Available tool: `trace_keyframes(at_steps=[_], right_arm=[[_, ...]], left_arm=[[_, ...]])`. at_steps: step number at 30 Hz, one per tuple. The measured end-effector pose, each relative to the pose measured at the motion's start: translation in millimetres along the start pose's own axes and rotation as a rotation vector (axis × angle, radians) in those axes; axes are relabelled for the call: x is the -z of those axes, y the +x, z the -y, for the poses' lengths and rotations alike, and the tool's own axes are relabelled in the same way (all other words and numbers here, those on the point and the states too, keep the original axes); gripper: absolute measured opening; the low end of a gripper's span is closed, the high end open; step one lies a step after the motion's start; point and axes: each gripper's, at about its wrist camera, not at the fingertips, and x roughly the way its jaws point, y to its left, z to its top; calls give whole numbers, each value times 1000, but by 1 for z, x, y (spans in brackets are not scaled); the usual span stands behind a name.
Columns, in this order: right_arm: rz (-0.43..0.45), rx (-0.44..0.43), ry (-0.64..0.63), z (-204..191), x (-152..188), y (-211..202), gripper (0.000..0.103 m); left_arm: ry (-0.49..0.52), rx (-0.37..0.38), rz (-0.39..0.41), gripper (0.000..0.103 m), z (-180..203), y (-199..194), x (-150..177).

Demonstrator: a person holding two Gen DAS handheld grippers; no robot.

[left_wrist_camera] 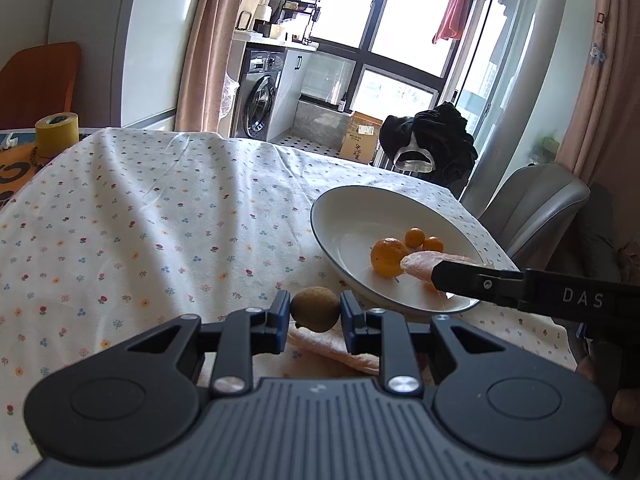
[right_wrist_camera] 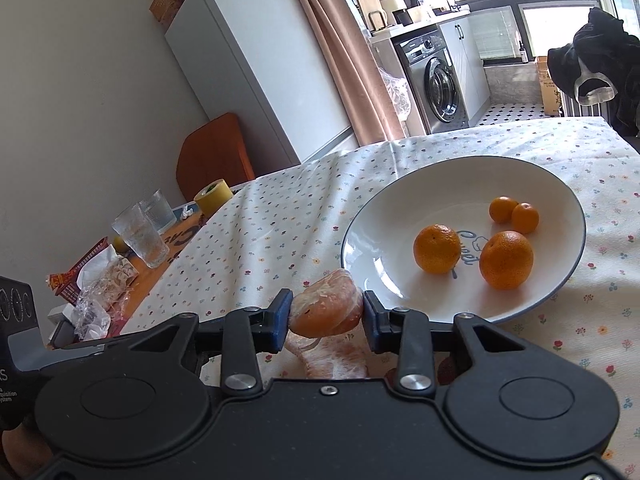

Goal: Organize fruits
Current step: 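Drop the kiwi into the bowl with the left gripper while the right gripper carries the peeled fruit over it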

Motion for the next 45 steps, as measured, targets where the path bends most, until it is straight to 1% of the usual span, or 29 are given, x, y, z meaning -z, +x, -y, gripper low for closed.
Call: trace_keyframes(at_steps=[12,19,23,37,39,40,45], right_arm=[[61,40,35,37,-7,-24,35],[78,84,47,60,-17,-25,35],[92,97,67,71,-19,-24,35],[112,95,97,91,-26,-23,35],[113,94,99,93,-27,-22,35],[114,93,100,94,-28,-22,35],[117,90,107,98,-31,-20,35]], left_arm=[[40,15,18,25,30,15,-12],[69,18,17,25,41,27,-22],[77,20,3,25,46,37,-26],[94,14,-29,25,58,67,-36],[87,6,-31,26,58,68,-36],[86,-3,-29,29,58,68,-37],[65,-12,-20,29,50,63,-42]])
